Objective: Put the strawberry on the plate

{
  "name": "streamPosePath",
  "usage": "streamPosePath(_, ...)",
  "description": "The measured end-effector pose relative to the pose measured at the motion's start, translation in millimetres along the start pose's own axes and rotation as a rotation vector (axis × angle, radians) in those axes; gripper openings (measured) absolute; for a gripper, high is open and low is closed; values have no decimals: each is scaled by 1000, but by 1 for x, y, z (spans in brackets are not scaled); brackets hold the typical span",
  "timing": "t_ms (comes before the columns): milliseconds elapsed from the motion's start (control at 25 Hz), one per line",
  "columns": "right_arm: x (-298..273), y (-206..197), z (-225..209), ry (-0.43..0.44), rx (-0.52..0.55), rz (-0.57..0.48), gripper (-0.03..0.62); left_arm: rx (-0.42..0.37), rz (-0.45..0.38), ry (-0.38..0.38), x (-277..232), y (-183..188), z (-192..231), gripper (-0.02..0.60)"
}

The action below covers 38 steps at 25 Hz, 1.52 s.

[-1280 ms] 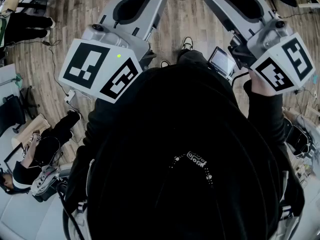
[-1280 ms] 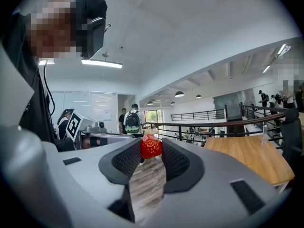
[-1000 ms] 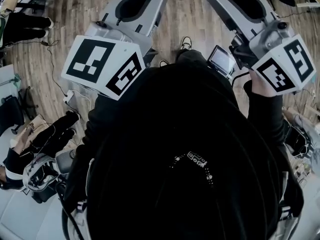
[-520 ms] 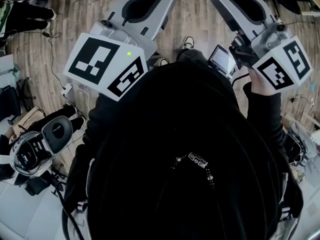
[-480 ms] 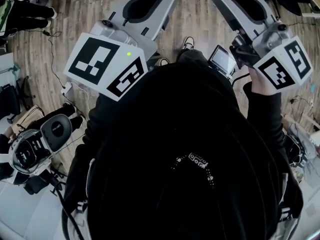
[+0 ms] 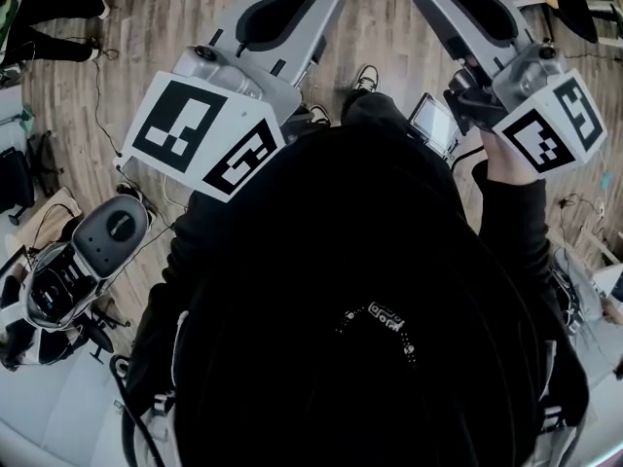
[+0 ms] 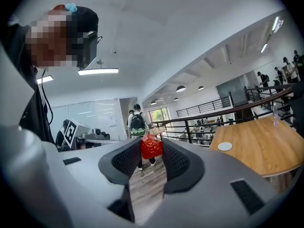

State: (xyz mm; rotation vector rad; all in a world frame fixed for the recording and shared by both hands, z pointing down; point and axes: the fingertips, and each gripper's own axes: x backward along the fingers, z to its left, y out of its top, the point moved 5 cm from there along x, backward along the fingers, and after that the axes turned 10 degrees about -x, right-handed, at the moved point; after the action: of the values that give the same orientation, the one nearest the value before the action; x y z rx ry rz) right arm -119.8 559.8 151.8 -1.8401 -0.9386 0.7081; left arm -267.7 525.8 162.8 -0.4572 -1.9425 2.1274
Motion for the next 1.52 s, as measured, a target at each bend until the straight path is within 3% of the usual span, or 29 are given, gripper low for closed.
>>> streamPosePath(120, -11, 10, -43, -2, -48, 3, 144, 2, 55, -8, -42, -6, 19, 3)
streamPosePath(440, -49, 47, -119, -54, -62, -14, 144, 28, 42, -73, -114, 6, 79, 4)
streamPosePath(640, -26, 82, -171, -78, -56, -62, 144, 15, 51, -155, -180, 20, 67, 3)
streamPosePath(920, -2, 94, -198, -105, -46, -95, 144, -3, 50, -167, -214, 23, 60, 5)
streamPosePath(1120, 19, 97, -235, -127, -66, -117, 144, 116, 40, -220, -252, 14, 57, 5)
streamPosePath(1200, 32, 99, -242, -140, -80, -137, 144, 131, 60, -253, -262, 10, 48, 4)
streamPosePath(1520, 82, 93, -300, -166, -111, -199, 144, 26, 90, -305, -330, 6, 17, 5)
